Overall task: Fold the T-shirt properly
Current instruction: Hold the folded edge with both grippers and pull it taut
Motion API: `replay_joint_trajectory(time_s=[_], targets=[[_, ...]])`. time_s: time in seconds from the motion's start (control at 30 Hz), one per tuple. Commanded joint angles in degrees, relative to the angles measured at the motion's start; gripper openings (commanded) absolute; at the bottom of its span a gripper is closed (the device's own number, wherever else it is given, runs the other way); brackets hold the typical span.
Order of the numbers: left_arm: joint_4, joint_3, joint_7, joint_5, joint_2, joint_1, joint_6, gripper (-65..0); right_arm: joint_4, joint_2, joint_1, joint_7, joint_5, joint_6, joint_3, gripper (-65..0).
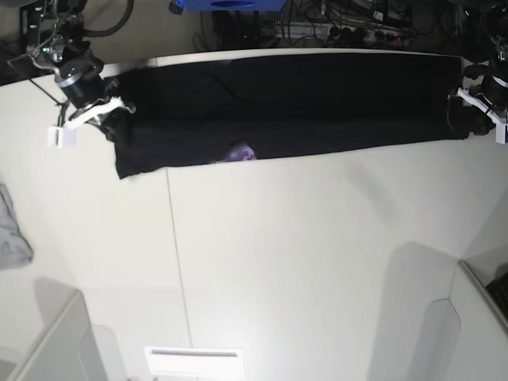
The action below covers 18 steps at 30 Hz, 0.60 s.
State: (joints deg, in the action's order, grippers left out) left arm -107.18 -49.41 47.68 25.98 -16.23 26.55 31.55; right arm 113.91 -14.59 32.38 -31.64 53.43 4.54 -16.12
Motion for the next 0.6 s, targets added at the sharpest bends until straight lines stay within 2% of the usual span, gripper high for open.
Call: replay_joint_trajectory(time_s=[0.0, 0.17, 0.37, 0.5, 0.57], targets=[[-1.00, -0.22, -1.22, 0.44, -0.96, 0.49, -0.21, -65.0, 0.86, -0.58, 0.63, 1.18, 0.59, 0.52, -0.19, -65.0], [-0.91, -0.31, -1.48, 0.18, 0.62, 1.45, -0.21, -65.0, 0.51, 0.30, 2.04, 1.44, 0.50, 0.52, 1.13, -65.0], [-0.91, -0.22, -1.31, -0.09, 0.71, 3.21, -0.21, -65.0, -1.78, 0.57, 2.83, 1.53, 0.42, 0.43, 1.04, -65.0], [-0.91, -0.13, -1.31, 0.26, 0.71, 5.41, -0.21, -65.0, -3.80, 0.74, 2.65, 1.53, -3.54, 0.52, 0.95, -65.0], [-0.38, -0.13, -1.31, -0.09, 0.71, 5.41, -0.21, -65.0, -3.89, 2.15, 2.74, 1.53, -5.21, 0.52, 0.87, -65.0]])
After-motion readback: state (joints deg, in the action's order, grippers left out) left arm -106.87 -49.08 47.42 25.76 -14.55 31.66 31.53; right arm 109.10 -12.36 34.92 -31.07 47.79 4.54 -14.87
